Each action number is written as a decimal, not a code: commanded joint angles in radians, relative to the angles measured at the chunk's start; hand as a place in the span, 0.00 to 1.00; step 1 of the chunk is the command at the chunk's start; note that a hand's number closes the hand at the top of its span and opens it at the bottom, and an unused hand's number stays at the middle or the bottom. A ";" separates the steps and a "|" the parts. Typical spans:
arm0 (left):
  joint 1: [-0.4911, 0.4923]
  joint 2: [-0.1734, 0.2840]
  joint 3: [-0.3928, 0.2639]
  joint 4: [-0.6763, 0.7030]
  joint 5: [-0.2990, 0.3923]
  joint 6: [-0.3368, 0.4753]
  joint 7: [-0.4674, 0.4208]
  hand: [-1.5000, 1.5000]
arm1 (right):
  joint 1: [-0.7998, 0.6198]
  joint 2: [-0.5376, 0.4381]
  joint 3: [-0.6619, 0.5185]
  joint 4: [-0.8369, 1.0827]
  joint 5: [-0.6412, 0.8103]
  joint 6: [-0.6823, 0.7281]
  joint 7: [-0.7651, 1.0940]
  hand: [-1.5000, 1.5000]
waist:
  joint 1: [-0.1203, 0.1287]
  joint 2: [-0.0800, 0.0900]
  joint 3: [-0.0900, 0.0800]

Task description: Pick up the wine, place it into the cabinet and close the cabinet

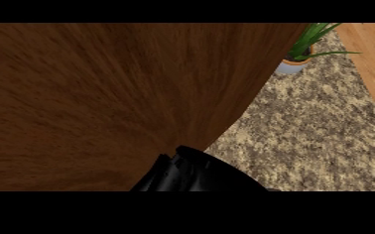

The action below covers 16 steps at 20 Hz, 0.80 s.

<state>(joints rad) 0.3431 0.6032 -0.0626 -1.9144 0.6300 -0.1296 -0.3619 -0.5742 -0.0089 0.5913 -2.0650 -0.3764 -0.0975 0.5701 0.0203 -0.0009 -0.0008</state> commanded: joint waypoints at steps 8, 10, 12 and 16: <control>0.029 -0.010 0.099 -0.031 0.029 -0.082 0.036 1.00 | -0.342 0.009 -0.086 0.329 -0.182 -0.184 -0.124 1.00 | 0.003 -0.001 0.000; -0.018 -0.030 0.077 0.022 0.009 -0.077 0.051 1.00 | -0.345 0.009 -0.101 0.484 -0.204 -0.151 -0.242 1.00 | 0.004 0.003 0.000; 0.007 -0.049 0.096 0.018 -0.006 -0.088 0.039 1.00 | -0.283 0.009 -0.107 0.489 -0.207 -0.101 -0.257 1.00 | -0.003 0.002 0.001; -0.010 -0.051 0.099 0.035 -0.023 -0.108 0.050 1.00 | -0.292 0.008 -0.232 0.638 -0.238 0.015 -0.300 1.00 | -0.003 0.005 0.001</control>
<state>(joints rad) 0.3350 0.5594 0.0289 -1.8756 0.6106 -0.2303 -0.3351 -0.8657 0.0000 0.4504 -1.5633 -0.5868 -0.1771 0.3300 0.0175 0.0007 -0.0007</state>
